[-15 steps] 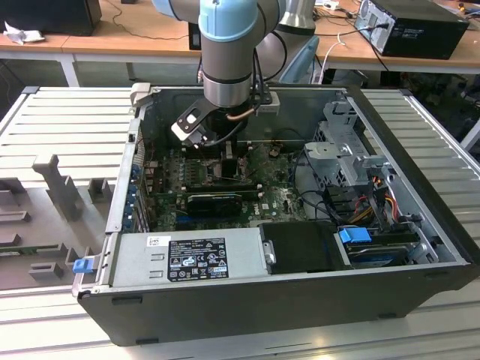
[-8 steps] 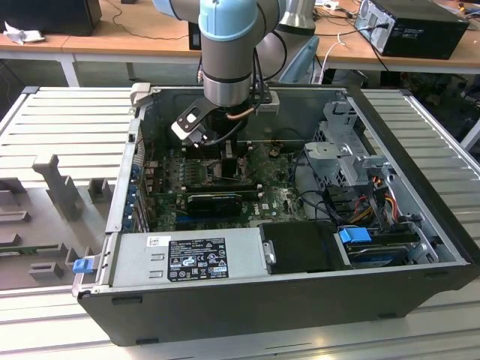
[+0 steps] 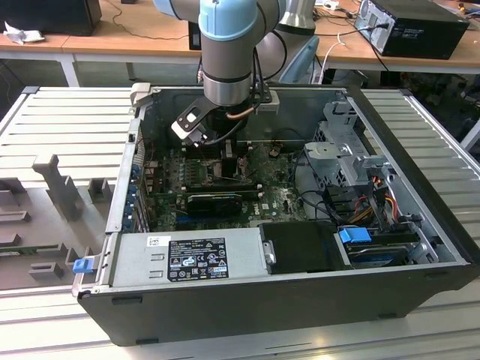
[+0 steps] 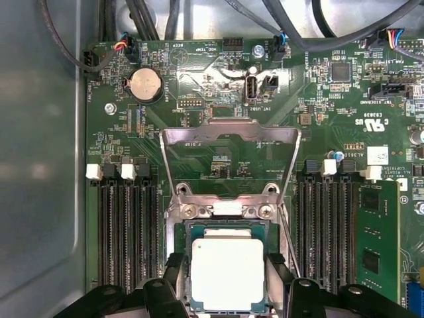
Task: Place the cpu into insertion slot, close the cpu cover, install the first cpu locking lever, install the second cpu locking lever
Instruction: 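Place the cpu into insertion slot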
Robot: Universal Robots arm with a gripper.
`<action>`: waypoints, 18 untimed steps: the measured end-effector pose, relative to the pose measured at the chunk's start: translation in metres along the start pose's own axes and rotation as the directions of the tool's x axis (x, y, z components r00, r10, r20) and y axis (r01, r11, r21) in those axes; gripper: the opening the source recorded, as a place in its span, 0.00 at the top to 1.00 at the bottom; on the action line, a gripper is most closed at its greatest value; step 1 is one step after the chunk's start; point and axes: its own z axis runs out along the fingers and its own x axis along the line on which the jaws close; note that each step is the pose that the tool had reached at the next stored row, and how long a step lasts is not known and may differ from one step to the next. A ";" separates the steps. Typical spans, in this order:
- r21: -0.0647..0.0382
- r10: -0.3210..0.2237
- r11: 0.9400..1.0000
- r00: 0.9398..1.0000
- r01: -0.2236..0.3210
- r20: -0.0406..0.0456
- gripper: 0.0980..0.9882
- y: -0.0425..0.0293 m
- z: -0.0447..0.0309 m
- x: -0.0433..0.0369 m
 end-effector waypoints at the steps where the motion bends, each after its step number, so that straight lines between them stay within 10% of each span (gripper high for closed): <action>1: 0.000 0.000 1.000 1.000 0.000 0.000 0.43 0.0000 0.0000 0.0000; 10: 0.000 0.000 1.000 1.000 0.000 0.006 0.45 0.0004 -0.0125 0.0004; 18: 0.000 -0.001 1.000 1.000 0.001 0.023 0.93 0.0007 -0.0195 0.0001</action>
